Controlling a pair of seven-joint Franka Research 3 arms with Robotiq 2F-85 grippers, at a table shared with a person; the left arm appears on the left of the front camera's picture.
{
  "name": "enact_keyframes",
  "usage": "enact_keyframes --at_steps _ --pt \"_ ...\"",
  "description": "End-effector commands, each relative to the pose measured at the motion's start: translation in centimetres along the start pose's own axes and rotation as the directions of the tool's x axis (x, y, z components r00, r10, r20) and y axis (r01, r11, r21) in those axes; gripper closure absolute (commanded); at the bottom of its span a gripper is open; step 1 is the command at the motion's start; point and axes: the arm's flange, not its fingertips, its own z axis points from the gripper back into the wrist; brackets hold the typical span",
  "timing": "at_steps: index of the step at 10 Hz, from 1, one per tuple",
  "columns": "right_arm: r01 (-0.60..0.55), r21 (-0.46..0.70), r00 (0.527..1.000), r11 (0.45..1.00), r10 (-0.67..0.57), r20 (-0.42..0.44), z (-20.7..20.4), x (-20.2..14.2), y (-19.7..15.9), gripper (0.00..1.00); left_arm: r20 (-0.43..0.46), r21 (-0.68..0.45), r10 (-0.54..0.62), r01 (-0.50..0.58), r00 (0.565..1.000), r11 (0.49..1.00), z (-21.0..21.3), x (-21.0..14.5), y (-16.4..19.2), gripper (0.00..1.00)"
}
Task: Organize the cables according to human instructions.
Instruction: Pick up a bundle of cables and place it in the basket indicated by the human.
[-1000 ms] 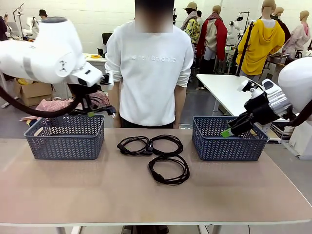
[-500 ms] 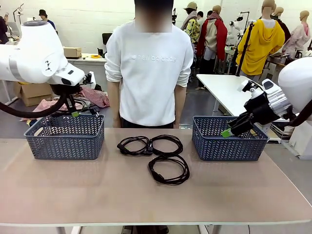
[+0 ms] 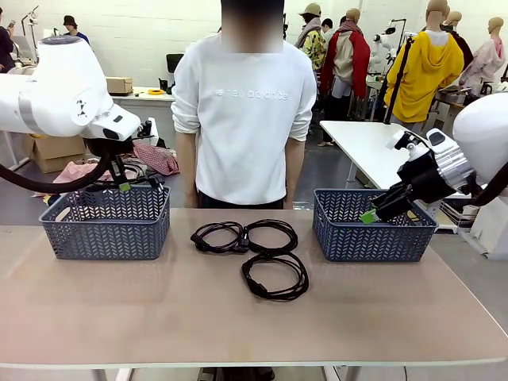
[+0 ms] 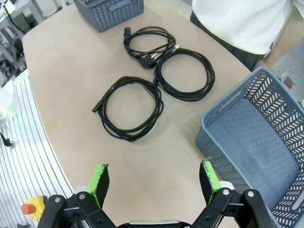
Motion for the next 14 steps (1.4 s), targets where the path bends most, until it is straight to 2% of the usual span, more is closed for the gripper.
enact_keyframes --at_steps 1,2,4,7,14 --pt "-0.021 0.015 0.999 1.0 0.02 0.026 -0.1 0.1 -0.3 0.0 -0.002 0.01 -0.002 0.002 1.0 1.0 0.5 -0.4 0.0 1.0" --pt "-0.021 0.015 0.999 1.0 0.02 0.026 -0.1 0.1 -0.3 0.0 0.0 0.0 0.0 0.0 1.0 1.0 0.0 0.0 0.0 0.85" --pt "-0.021 0.015 0.999 1.0 0.02 0.026 -0.1 0.1 -0.3 0.0 -0.018 0.048 0.015 -0.014 1.0 0.999 -1.4 -0.7 0.2 0.85" --pt "-0.021 0.015 0.999 1.0 0.02 0.026 -0.1 0.1 -0.3 0.0 -0.016 0.054 -0.015 0.016 1.0 0.998 -3.4 -2.0 1.7 0.85" --pt "-0.021 0.015 0.999 1.0 0.02 0.026 -0.1 0.1 -0.3 0.0 -0.056 0.033 -0.006 0.008 0.998 0.999 -8.0 -4.8 4.9 0.85"
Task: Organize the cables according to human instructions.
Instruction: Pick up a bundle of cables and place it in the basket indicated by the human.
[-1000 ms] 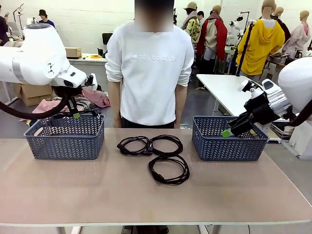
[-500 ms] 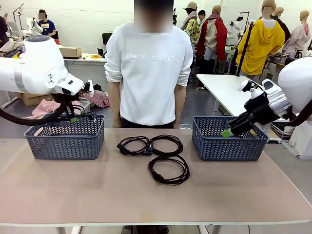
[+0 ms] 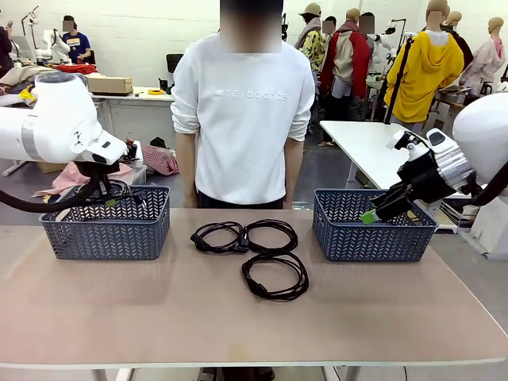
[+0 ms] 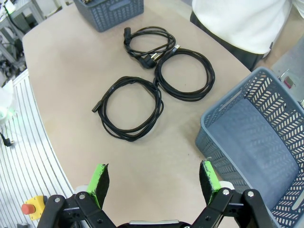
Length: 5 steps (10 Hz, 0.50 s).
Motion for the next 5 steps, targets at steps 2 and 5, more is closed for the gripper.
enact_keyframes --at_steps 2,5 --pt "-0.021 0.015 0.999 1.0 0.02 0.026 -0.1 0.1 -0.3 0.0 -0.013 0.012 -0.022 0.022 1.0 1.0 -1.3 -0.3 1.4 0.85" --pt "-0.021 0.015 0.999 1.0 0.02 0.026 -0.1 0.1 -0.3 0.0 -0.011 0.014 -0.022 0.022 1.0 1.0 -2.2 -0.5 1.6 0.66"
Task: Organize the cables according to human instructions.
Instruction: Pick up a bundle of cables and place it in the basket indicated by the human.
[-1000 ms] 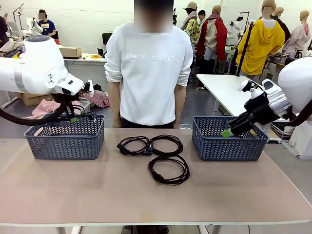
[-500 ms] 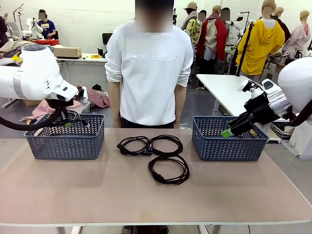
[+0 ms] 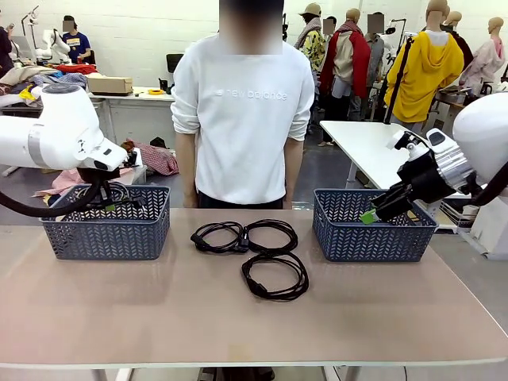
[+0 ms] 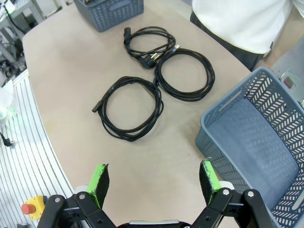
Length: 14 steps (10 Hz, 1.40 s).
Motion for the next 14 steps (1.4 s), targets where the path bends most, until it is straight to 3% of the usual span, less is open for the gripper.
enact_keyframes --at_steps 1,2,3,4,5,6,7,8,9,14 --pt "-0.02 0.015 0.999 1.0 0.02 0.026 -0.1 0.1 -0.3 0.0 -0.001 0.028 -0.03 0.03 1.0 0.999 0.4 -0.2 0.7 0.65" --pt "-0.02 0.015 0.999 1.0 0.02 0.026 -0.1 0.1 -0.3 0.0 -0.007 0.015 -0.031 0.031 0.999 0.999 0.7 -0.2 0.6 0.46" --pt "-0.02 0.015 0.999 1.0 0.02 0.026 -0.1 0.1 -0.3 0.0 -0.008 0.006 -0.028 0.028 1.0 1.0 1.3 -0.3 0.6 0.61" --pt "-0.02 0.015 0.999 1.0 0.02 0.026 -0.1 0.1 -0.3 0.0 -0.004 0.0 -0.022 0.022 1.0 1.0 1.9 -0.4 0.7 0.27" --pt "-0.02 0.015 0.999 1.0 0.02 0.026 -0.1 0.1 -0.3 0.0 -0.004 -0.003 -0.019 0.019 1.0 1.0 2.3 -0.5 0.7 0.42" --pt "-0.02 0.015 0.999 1.0 0.02 0.026 -0.1 0.1 -0.3 0.0 -0.007 -0.008 -0.021 0.021 1.0 1.0 2.7 -0.4 0.8 0.08" --pt "-0.02 0.015 0.999 1.0 0.02 0.026 -0.1 0.1 -0.3 0.0 -0.009 -0.015 -0.02 0.02 1.0 1.0 2.9 -0.3 0.8 0.22" --pt "-0.02 0.015 0.999 1.0 0.02 0.026 -0.1 0.1 -0.3 0.0 -0.007 -0.026 -0.022 0.022 1.0 0.999 3.1 -0.3 0.7 0.23" --pt "-0.02 0.015 0.999 1.0 0.02 0.026 -0.1 0.1 -0.3 0.0 -0.002 -0.041 -0.023 0.023 1.0 0.999 3.2 -0.3 0.6 0.03" --pt "-0.02 0.015 0.999 1.0 0.02 0.026 -0.1 0.1 -0.3 0.0 0.035 -0.062 0.01 -0.008 0.999 0.998 3.7 -0.5 0.8 0.0"
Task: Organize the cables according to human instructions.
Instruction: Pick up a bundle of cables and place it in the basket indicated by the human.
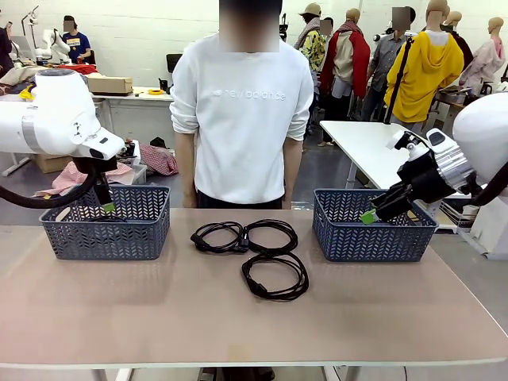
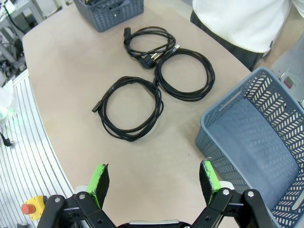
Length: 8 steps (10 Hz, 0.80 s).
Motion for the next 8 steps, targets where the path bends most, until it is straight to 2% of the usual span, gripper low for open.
enact_keyframes --at_steps 1,6,8 --pt "-0.02 0.015 0.999 1.0 0.02 0.026 -0.1 0.1 -0.3 0.0 0.02 -0.021 0.022 -0.021 1.0 1.0 0.8 -0.5 0.4 0.0" --pt "-0.02 0.015 0.999 1.0 0.02 0.026 -0.1 0.1 -0.3 0.0 0.005 -0.005 0.004 -0.004 1.0 1.0 -0.1 0.2 0.0 0.0" --pt "-0.02 0.015 0.999 1.0 0.02 0.026 -0.1 0.1 -0.3 0.0 0.074 -0.042 0.001 0.002 0.997 0.999 2.2 1.9 -3.1 0.0"
